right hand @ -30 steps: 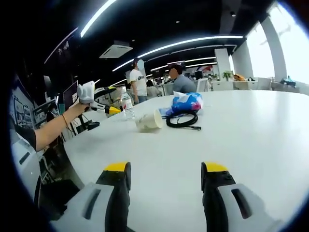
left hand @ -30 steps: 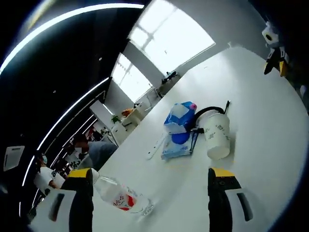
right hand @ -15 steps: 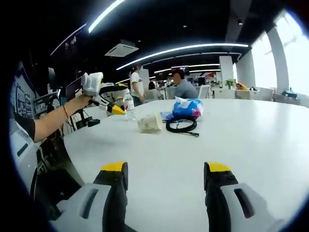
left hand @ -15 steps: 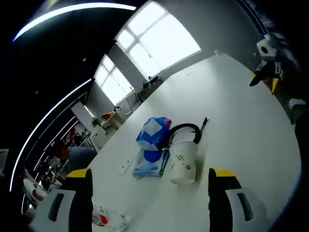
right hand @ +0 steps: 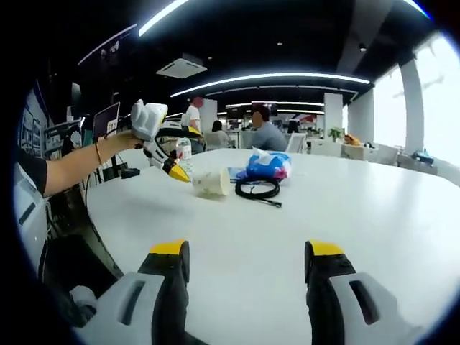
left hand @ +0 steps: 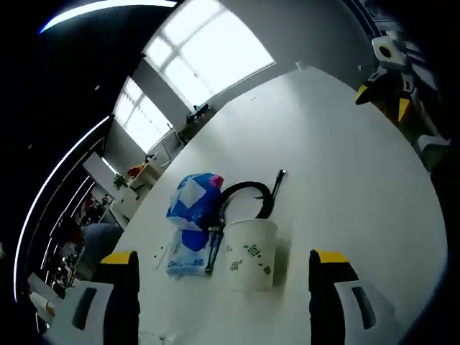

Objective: Arrange the tabletop items into an orderly group along one side of the table until the central work area is clear of visible clutter.

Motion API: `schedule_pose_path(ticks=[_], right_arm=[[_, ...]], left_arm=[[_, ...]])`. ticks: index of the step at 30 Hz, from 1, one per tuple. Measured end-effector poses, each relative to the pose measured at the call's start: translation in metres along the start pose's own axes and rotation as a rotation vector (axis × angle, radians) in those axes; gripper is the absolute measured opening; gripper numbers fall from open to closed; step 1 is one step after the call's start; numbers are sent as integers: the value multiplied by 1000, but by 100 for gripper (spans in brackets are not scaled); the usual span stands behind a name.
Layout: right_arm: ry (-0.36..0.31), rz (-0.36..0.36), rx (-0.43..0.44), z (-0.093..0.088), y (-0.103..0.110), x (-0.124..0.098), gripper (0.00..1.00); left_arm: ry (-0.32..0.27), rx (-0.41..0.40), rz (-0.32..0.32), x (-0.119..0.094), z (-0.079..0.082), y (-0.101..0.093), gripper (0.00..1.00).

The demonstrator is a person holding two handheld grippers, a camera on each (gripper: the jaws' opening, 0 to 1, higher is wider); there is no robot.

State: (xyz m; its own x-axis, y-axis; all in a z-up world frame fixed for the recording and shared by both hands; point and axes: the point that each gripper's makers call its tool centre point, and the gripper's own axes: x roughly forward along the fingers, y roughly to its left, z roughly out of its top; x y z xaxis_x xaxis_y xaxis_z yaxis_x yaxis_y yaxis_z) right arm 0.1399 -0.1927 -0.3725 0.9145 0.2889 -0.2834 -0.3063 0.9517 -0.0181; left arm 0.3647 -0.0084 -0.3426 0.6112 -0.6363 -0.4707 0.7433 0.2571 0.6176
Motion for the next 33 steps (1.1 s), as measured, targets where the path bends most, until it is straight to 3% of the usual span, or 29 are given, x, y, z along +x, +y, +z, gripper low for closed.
schedule_pose_path(ticks=[2,7,11,20,24,29,33], right_arm=[[5,-3,1,0,0,-1,62],[-2,-12,-15,2,-1,-3,62],[9,-29,-43,0,-3,-4,62],[7,-37,-72,1,-5,-10,62],[5,-50,-70,0,-8,-12,62],[-3,-62,-55,1,-12,-14,62],[3,-57,-54,-2,-12,-14,62]], left_arm=[[12,70,17,3,2,1,92],[19,48,-49,12,8,-13,91],[40,61,-63,21,10,-18,82],[109,26,-132,43,5,-29,82],[109,-1,-151,47,9,-31,74],[247,8,-222,54,-8,-37,73],[287,-6,-258,61,-10,-41,66]])
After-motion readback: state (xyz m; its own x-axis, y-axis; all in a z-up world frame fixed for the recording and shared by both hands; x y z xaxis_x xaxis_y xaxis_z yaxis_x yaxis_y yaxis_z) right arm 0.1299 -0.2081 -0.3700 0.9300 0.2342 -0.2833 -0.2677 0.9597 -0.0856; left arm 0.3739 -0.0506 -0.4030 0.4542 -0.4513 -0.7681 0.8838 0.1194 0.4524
